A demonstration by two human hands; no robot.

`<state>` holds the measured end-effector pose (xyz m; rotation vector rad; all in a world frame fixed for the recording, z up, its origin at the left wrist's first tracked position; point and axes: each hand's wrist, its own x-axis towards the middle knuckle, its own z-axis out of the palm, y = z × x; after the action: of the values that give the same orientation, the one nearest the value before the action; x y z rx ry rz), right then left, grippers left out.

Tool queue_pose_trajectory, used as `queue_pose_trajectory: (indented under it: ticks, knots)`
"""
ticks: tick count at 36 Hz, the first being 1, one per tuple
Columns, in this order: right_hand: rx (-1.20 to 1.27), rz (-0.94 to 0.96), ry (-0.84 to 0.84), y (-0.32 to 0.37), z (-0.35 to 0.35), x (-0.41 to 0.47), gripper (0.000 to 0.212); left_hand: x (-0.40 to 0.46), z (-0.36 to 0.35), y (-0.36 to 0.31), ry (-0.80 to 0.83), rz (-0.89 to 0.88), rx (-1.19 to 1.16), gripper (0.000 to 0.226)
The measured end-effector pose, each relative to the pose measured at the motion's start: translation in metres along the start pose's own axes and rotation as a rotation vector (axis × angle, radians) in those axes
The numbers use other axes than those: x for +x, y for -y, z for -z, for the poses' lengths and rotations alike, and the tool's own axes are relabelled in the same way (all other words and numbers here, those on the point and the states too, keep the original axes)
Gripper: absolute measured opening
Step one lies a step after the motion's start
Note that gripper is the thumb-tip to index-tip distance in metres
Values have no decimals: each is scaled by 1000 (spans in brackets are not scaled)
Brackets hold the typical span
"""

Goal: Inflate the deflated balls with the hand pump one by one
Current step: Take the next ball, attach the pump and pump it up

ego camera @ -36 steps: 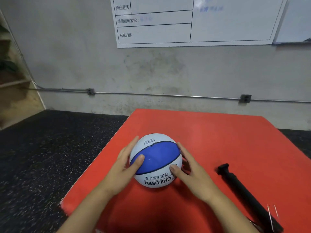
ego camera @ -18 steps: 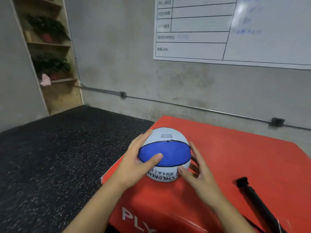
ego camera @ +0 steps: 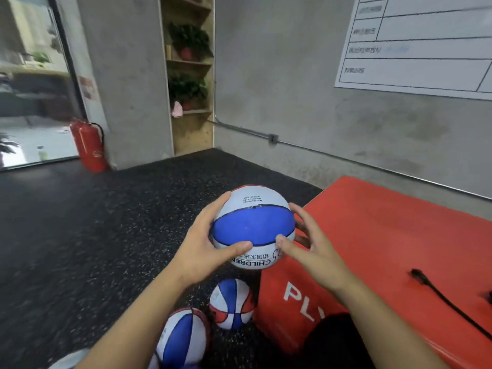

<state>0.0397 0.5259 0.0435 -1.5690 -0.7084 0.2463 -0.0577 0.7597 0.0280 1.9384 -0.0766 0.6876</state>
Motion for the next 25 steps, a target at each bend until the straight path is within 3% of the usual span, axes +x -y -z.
queue_pose_trajectory:
  ticks: [7, 14, 19, 25]
  knots:
    - [53, -127, -17, -35, -62, -1, 59, -41, 29, 54, -37, 91, -20, 98]
    - [7, -335, -10, -86, -76, -5, 41, -77, 18, 110, -25, 114, 72, 93]
    - [-115, -479, 74, -127, -61, -8, 54, -99, -19, 146, -12, 123, 62, 86]
    - [-474, -496, 243, -175, -37, -16, 64, -133, -73, 185, -14, 310, 68, 93]
